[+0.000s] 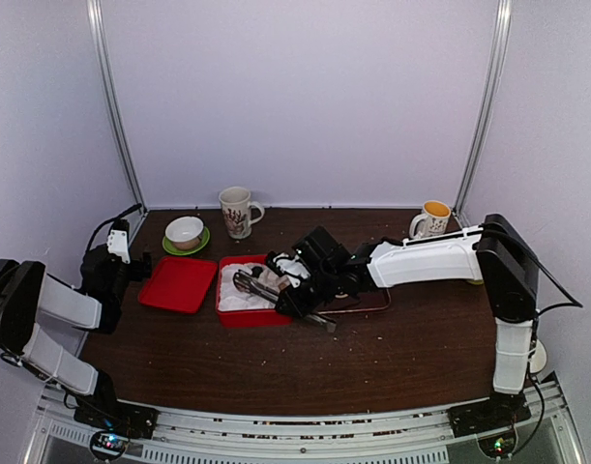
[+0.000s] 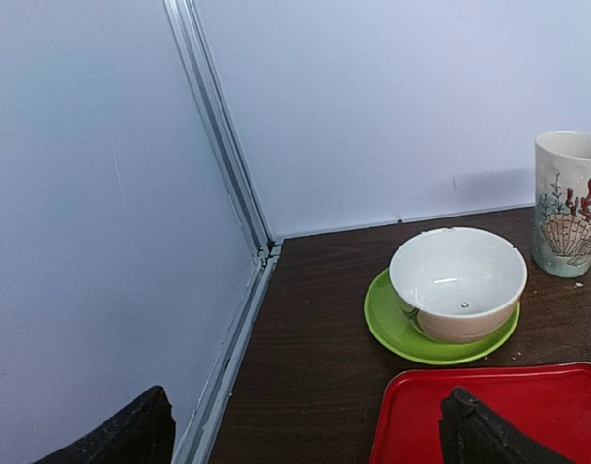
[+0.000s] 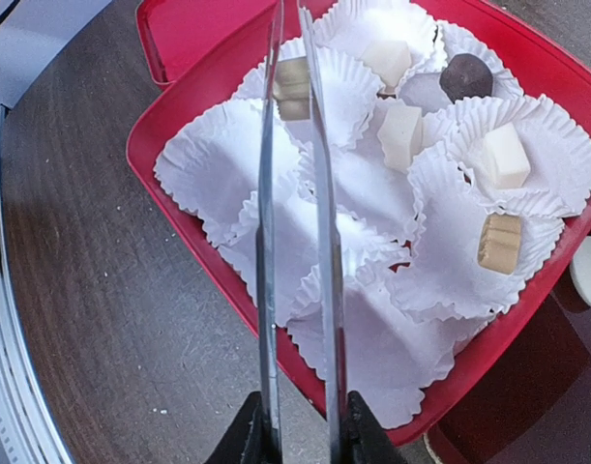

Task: Pack the chocolate
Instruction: Place the fake chocolate in the empty pocket of the box.

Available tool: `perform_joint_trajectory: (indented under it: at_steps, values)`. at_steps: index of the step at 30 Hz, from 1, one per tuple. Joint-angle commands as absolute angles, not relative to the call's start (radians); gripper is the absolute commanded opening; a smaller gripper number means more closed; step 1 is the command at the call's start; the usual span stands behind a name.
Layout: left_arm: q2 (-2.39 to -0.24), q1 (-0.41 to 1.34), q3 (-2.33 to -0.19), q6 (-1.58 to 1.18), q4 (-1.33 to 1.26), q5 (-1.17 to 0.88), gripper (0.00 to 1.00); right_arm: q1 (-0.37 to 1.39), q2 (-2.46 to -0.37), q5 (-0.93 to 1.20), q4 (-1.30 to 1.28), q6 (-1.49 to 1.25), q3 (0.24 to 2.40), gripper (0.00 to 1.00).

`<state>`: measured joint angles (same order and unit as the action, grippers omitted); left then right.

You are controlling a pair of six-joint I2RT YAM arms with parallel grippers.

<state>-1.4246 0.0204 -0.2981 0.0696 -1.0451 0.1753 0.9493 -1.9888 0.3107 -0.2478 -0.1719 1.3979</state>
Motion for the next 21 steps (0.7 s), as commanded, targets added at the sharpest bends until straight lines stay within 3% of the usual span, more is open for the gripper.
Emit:
perform_joint_trajectory:
  at_steps: [1,10,21]
  values:
    - [-1.423,0.013,-0.297,0.075,-1.078,0.166,0.98,0.958,-2.014,0.314,-0.218,-0.185,1.441,0.25]
    - [-1.424,0.014,-0.297,0.075,-1.078,0.166,0.98,0.959,-2.056,0.296,-0.217,-0.189,1.475,0.27]
    - [-1.424,0.012,-0.297,0.074,-1.077,0.167,0.98,0.959,-2.017,0.284,-0.216,-0.179,1.476,0.37]
